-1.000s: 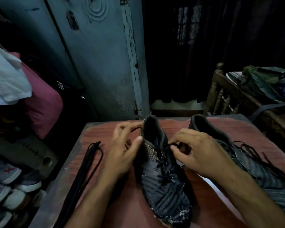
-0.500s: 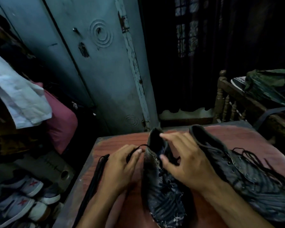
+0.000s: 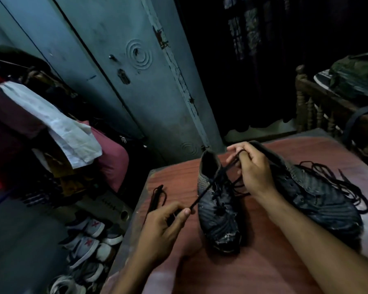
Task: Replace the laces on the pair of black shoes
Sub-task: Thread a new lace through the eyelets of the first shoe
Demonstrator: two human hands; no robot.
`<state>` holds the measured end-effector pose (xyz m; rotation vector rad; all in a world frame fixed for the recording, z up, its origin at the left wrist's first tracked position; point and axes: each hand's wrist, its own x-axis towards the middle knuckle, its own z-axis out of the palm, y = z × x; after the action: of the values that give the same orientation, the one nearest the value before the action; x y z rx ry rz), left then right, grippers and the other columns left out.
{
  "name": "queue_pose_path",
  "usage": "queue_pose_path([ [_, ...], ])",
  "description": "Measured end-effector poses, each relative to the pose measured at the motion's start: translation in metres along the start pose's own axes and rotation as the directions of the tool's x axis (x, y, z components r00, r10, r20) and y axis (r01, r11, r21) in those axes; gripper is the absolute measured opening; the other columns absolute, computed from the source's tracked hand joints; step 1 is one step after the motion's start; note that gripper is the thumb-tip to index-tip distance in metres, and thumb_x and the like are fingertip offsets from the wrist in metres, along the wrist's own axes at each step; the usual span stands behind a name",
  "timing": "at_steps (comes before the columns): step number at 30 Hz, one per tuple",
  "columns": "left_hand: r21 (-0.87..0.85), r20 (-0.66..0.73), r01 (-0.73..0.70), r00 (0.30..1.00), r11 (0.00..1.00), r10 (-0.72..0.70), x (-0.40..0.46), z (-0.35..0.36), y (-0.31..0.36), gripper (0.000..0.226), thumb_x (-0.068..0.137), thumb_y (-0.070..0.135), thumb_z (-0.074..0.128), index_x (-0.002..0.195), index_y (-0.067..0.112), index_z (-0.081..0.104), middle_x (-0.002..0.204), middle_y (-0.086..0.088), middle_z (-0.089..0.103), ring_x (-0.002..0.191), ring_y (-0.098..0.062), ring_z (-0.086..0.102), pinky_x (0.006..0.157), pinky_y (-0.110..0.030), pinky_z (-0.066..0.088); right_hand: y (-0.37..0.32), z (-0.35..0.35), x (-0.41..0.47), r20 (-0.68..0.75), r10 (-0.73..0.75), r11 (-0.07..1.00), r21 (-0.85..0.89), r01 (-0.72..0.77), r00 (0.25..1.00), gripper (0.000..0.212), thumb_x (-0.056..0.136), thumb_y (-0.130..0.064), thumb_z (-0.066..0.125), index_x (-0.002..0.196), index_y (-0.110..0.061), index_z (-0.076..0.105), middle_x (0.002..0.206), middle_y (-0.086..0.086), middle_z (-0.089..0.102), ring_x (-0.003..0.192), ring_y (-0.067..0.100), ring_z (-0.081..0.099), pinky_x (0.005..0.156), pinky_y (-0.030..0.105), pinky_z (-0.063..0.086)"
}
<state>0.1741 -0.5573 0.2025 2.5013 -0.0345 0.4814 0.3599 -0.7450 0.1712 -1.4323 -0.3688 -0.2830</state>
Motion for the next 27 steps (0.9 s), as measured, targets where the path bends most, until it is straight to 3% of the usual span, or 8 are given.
queue_pose_path([
  [3,-0.025,-0.037,0.104,0.994,0.994,-0.105,-0.008,0.014,-0.011,0.021,0.103,0.021,0.060,0.095,0.038,0.070,0.082,0.020,0.063,0.072,-0.003,0.059,0.063,-0.024,0.045,-0.010,0.004,-0.002,0.037,0.094,0.955,0.277,-0.101,0.995,0.031,0.083,-0.017,0.039,0.092,-0.016,0.069,0.070,0.002,0.071,0.065,0.015,0.063,0.061,0.032,0.049],
  [6,-0.125,-0.085,0.166,0.981,0.978,-0.177,-0.004,0.020,-0.016,0.042,0.102,0.003,0.051,0.098,0.039,0.072,0.083,0.012,0.056,0.068,-0.009,0.056,0.056,-0.029,0.047,-0.018,0.000,-0.006,0.256,0.094,0.912,0.366,-0.187,0.962,0.034,0.075,-0.011,0.038,0.088,-0.001,0.069,0.058,0.013,0.061,0.055,0.024,0.056,0.061,0.032,0.050],
  [9,-0.157,-0.128,0.131,0.980,0.979,-0.152,0.008,0.023,-0.011,0.053,0.097,-0.009,0.047,0.099,0.035,0.076,0.090,0.009,0.059,0.076,-0.015,0.062,0.054,-0.035,0.051,-0.016,-0.004,-0.006,0.512,0.099,0.926,0.267,-0.268,0.853,0.032,0.075,-0.011,0.043,0.092,0.000,0.068,0.060,0.015,0.057,0.041,0.022,0.046,0.047,0.028,0.047],
  [12,-0.094,-0.154,0.081,0.984,0.992,-0.095,0.024,0.027,-0.001,0.024,0.099,0.008,0.062,0.096,0.030,0.072,0.089,0.011,0.070,0.074,-0.010,0.067,0.058,-0.029,0.050,-0.013,0.000,-0.010,0.554,0.050,0.975,0.154,-0.161,0.831,0.012,0.086,-0.016,0.066,0.096,-0.013,0.070,0.079,0.018,0.066,0.044,0.017,0.049,0.043,0.027,0.043],
  [15,-0.045,-0.188,0.007,0.982,0.999,-0.015,0.042,0.033,0.007,0.009,0.093,0.019,0.075,0.089,0.026,0.072,0.084,0.014,0.072,0.078,-0.006,0.068,0.066,-0.020,0.049,-0.015,0.002,-0.014,0.618,0.052,0.997,0.008,-0.073,0.785,0.017,0.088,-0.022,0.080,0.101,-0.020,0.070,0.085,0.000,0.072,0.059,0.012,0.060,0.048,0.023,0.046],
  [18,-0.010,-0.256,-0.070,0.964,0.997,0.066,0.059,0.041,0.007,0.004,0.088,0.022,0.079,0.091,0.025,0.078,0.084,0.016,0.069,0.080,-0.002,0.065,0.067,-0.012,0.044,-0.014,0.001,-0.011,0.615,0.080,0.996,-0.017,-0.088,0.785,0.011,0.087,-0.016,0.080,0.096,-0.017,0.073,0.076,-0.005,0.071,0.064,0.006,0.061,0.052,0.019,0.047],
  [21,-0.103,-0.263,-0.080,0.964,0.991,0.050,0.071,0.051,0.003,0.015,0.087,0.015,0.079,0.098,0.025,0.080,0.091,0.017,0.071,0.085,-0.004,0.067,0.067,-0.020,0.053,-0.011,-0.003,-0.006,0.589,0.116,0.992,-0.022,-0.127,0.800,0.015,0.090,-0.007,0.075,0.101,-0.016,0.074,0.079,0.003,0.071,0.069,0.011,0.062,0.055,0.023,0.049],
  [27,-0.057,-0.162,-0.138,0.979,0.989,0.127,0.087,0.058,-0.036,0.045,0.088,0.007,0.056,0.124,0.031,0.067,0.124,0.020,0.065,0.115,-0.002,0.059,0.097,-0.029,0.047,0.000,0.000,-0.005,0.391,0.149,0.981,-0.177,-0.085,0.908,0.028,0.095,0.000,0.060,0.093,-0.023,0.078,0.059,-0.006,0.064,0.052,0.012,0.059,0.054,0.025,0.049],
])
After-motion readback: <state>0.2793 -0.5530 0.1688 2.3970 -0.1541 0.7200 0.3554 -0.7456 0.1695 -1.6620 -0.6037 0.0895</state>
